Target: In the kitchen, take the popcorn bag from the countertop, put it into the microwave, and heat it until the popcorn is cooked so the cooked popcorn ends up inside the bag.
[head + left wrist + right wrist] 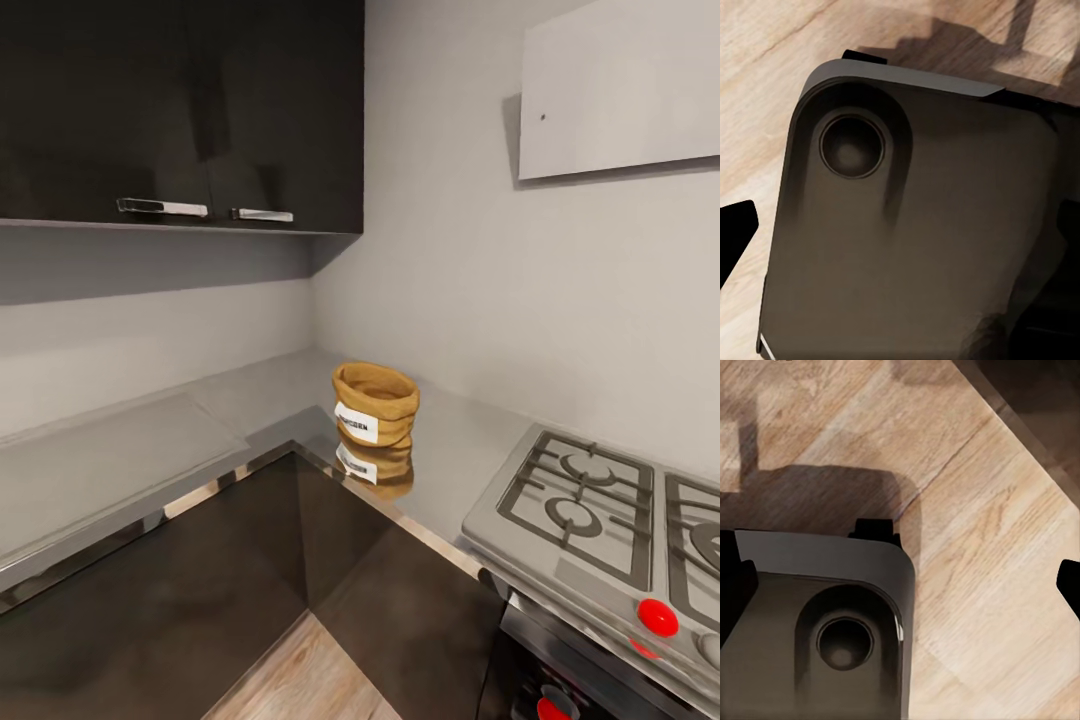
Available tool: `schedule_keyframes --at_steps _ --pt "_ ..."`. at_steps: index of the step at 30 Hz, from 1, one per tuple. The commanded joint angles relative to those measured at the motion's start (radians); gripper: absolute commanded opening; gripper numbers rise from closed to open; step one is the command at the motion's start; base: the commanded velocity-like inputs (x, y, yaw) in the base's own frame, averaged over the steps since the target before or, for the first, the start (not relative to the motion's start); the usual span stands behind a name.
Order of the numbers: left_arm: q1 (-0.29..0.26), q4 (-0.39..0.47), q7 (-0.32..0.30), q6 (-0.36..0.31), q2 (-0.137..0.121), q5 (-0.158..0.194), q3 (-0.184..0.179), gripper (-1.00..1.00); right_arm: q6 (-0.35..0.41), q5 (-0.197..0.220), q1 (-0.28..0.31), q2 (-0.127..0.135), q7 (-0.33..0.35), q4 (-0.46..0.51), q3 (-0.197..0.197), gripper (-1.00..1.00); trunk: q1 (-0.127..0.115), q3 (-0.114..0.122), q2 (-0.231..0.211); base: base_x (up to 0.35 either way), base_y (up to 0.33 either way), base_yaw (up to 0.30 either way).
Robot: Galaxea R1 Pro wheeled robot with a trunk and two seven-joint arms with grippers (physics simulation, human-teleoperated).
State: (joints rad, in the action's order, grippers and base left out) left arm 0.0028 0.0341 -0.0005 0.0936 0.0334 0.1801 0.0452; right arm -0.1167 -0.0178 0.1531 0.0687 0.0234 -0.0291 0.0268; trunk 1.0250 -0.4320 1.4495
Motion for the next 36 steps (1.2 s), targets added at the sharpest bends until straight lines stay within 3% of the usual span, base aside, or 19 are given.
schedule_keyframes --at_steps 1,9,36 --pt "0.000 0.001 0.001 0.002 0.000 0.005 0.004 1.00 -0.006 -0.002 0.001 0.001 0.003 -0.003 0.002 1.00 0.000 -0.001 0.001 0.000 0.000 0.000" --pt "0.000 0.001 0.008 0.003 0.000 0.007 0.005 1.00 -0.011 -0.002 0.001 -0.001 0.000 -0.003 0.001 1.00 0.000 -0.001 0.001 0.000 0.000 0.000" --pt "0.000 0.001 0.007 -0.001 0.000 0.008 0.004 1.00 -0.009 -0.001 0.001 0.000 -0.001 -0.003 0.002 1.00 -0.104 0.084 -0.188 0.000 0.000 0.000"
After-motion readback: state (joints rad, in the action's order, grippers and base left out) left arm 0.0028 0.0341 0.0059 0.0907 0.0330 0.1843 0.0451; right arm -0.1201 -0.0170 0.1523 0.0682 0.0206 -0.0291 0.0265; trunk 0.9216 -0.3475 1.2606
